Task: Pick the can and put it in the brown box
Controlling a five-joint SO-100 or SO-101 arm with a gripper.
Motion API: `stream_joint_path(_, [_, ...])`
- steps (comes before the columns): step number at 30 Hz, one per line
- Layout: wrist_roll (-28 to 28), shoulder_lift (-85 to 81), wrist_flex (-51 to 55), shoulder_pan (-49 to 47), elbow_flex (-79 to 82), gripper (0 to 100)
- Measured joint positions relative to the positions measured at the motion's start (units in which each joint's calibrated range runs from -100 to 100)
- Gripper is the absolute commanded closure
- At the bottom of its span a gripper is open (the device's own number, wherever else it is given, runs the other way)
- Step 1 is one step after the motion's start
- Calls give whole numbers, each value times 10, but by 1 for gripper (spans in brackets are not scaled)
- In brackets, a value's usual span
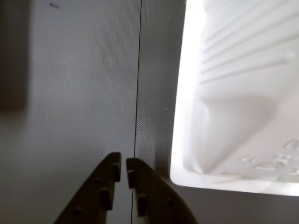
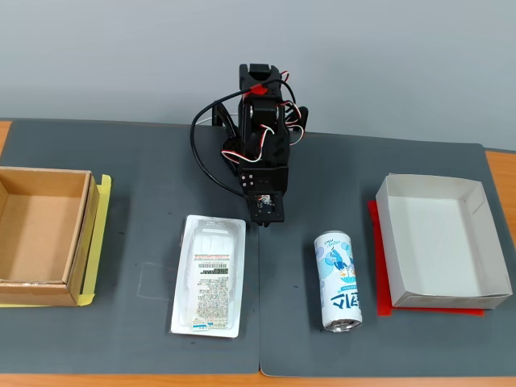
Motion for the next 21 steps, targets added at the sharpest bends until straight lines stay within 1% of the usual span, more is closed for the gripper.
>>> stream_joint_path(3, [0,0,0,0,-5,98])
stream_joint_path(7, [0,49,-6,0,-54,98])
stream_joint_path(16, [0,227,-115,-1,-199,98])
stream_joint_path(21, [-1,339,-153,-1,-299,98])
